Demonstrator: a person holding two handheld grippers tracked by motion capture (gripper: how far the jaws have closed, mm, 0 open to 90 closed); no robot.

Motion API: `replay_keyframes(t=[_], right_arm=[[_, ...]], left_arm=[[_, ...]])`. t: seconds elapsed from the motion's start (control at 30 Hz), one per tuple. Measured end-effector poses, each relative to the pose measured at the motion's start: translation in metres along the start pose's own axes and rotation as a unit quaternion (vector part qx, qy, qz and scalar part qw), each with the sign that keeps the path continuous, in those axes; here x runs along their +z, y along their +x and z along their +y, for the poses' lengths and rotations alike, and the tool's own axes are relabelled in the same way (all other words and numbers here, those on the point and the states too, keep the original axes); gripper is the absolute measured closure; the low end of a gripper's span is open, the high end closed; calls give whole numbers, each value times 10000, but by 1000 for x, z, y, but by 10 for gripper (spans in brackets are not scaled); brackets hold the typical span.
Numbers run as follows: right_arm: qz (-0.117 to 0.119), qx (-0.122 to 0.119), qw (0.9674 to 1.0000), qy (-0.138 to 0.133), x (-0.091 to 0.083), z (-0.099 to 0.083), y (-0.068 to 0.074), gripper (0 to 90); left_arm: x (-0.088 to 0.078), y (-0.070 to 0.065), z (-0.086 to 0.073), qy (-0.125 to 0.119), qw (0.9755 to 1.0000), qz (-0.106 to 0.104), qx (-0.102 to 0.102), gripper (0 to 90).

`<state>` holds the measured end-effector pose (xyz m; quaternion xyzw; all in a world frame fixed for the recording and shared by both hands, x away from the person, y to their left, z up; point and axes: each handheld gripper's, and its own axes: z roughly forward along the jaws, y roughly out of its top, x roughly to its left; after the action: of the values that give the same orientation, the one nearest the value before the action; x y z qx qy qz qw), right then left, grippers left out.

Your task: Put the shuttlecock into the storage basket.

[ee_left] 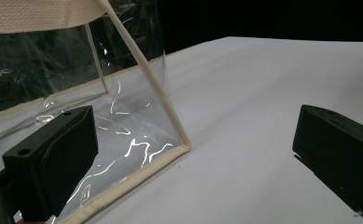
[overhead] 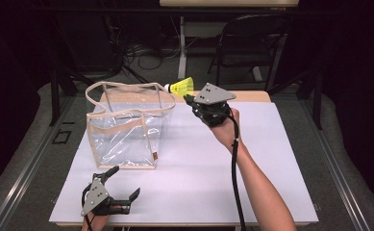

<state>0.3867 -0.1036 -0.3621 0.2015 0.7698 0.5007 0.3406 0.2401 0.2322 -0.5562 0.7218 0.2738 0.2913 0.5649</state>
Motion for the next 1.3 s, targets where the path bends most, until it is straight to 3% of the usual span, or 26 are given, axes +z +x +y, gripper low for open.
replay_keyframes(t=[0.4,1.3], right_arm=[[39,-140,9999,79,8,7,4,900],[173,-176,9993,275,35,12,8,900]], left_arm=[[1,0,0,29,10000,-56,-3,2],[1,0,-1,34,9999,-98,18,2]])
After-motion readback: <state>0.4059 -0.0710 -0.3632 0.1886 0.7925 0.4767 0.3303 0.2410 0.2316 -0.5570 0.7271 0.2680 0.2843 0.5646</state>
